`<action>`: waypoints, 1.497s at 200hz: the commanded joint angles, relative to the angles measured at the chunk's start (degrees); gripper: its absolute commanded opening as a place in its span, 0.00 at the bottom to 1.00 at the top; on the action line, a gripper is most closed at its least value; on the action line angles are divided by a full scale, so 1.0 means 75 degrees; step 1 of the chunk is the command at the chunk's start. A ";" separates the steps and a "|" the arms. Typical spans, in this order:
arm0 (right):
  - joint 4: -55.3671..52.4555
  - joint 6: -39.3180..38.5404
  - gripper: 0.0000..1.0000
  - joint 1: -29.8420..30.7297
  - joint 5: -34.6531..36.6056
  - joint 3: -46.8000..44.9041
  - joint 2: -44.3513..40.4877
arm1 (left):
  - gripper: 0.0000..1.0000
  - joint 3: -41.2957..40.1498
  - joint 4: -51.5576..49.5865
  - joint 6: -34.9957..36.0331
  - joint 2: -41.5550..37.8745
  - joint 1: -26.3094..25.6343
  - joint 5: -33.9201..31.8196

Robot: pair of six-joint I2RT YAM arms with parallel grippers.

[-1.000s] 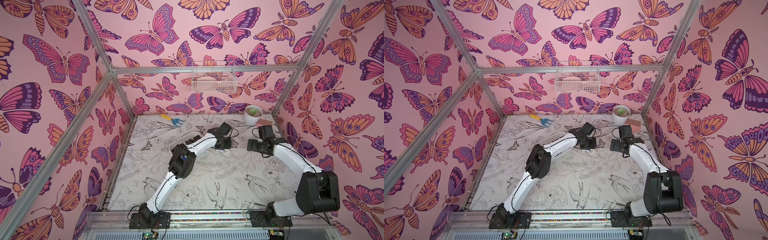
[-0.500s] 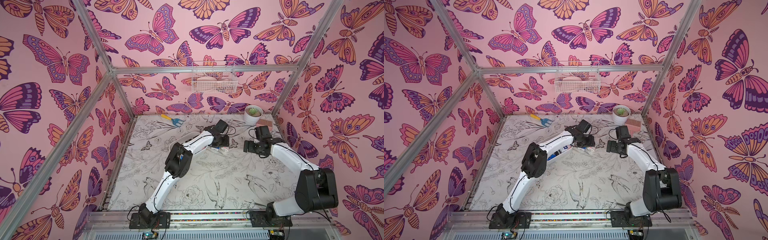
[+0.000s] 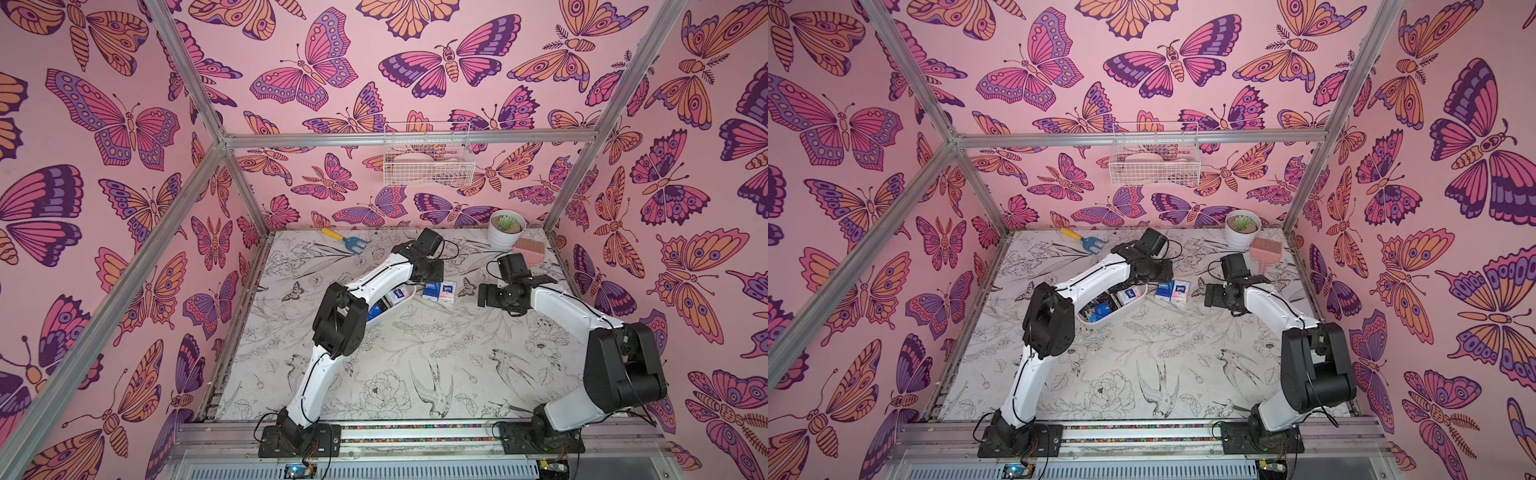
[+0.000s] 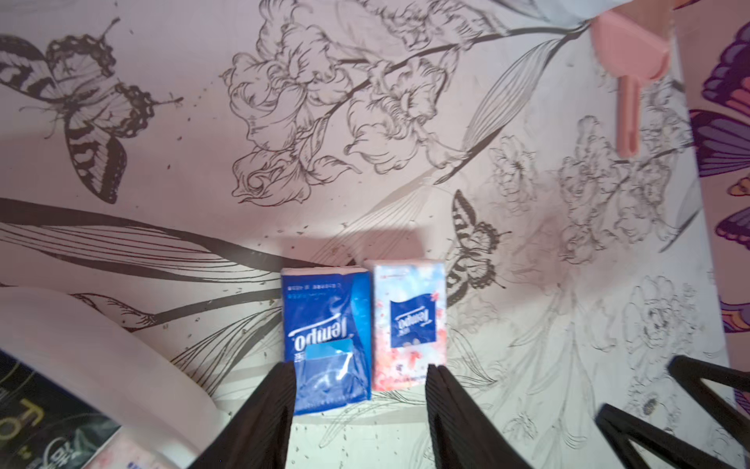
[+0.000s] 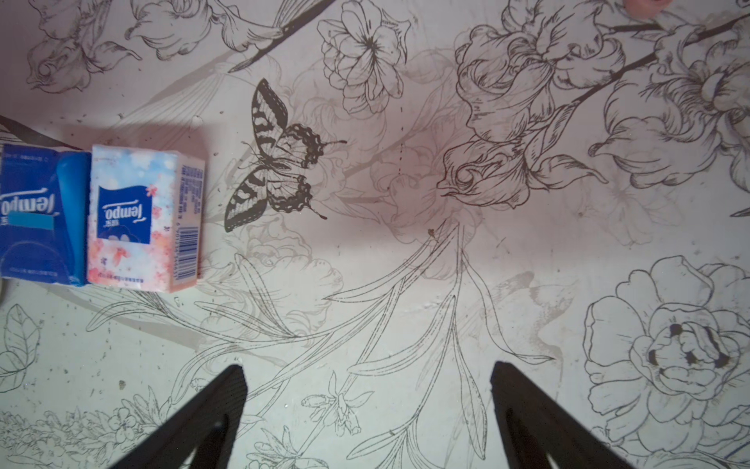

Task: Take the pocket tissues out of the storage box
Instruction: Pick up the pocket tissues from the storage box.

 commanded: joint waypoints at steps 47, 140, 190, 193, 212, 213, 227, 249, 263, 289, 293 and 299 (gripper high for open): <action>0.0032 0.0032 0.98 0.0220 -0.0026 0.0220 0.0260 | 0.58 -0.1796 -0.0484 0.0421 -0.1778 0.0345 -0.1428; 0.0102 0.0068 0.98 0.0415 -0.0097 0.0380 0.0562 | 0.61 -0.4360 -0.0690 0.1272 -0.3463 0.1025 -0.1180; 0.0052 0.0079 0.98 0.0580 -0.0072 0.0498 0.0644 | 0.66 -0.3804 -0.0847 0.1784 -0.2655 0.1233 -0.1187; 0.0043 0.0079 0.98 0.0580 -0.0075 0.0494 0.0644 | 0.66 -0.3777 -0.0856 0.1796 -0.2590 0.1260 -0.1177; 0.0033 0.0051 0.98 0.0580 -0.0061 0.0495 0.0640 | 0.68 -0.3585 -0.0924 0.1900 -0.2259 0.1432 -0.0938; 0.0033 0.0051 0.98 0.0580 -0.0061 0.0495 0.0640 | 0.69 -0.3579 -0.0925 0.1904 -0.2241 0.1437 -0.0919; -0.0004 0.0043 0.98 0.0580 -0.0027 0.0517 0.0650 | 0.69 -0.3474 -0.0956 0.2064 -0.2045 0.1573 -0.0456; -0.0032 0.0032 0.98 0.0580 -0.0052 0.0547 0.0707 | 0.69 -0.3438 -0.0962 0.2172 -0.1855 0.1786 0.0270; -0.0010 0.0036 0.98 0.0579 -0.0086 0.0556 0.0727 | 0.65 -0.3464 -0.0963 0.2111 -0.1775 0.1882 0.0480; 0.0027 0.0060 0.98 0.0598 -0.0130 0.0593 0.0818 | 0.49 -0.3565 -0.0964 0.1968 -0.1863 0.2011 0.0518; 0.0028 0.0058 0.98 0.0593 -0.0131 0.0598 0.0831 | 0.46 -0.3588 -0.0964 0.1947 -0.1911 0.2026 0.0518; 0.0045 0.0078 0.98 0.0602 -0.0132 0.0594 0.0855 | 0.43 -0.3615 -0.0959 0.1923 -0.1983 0.2049 0.0511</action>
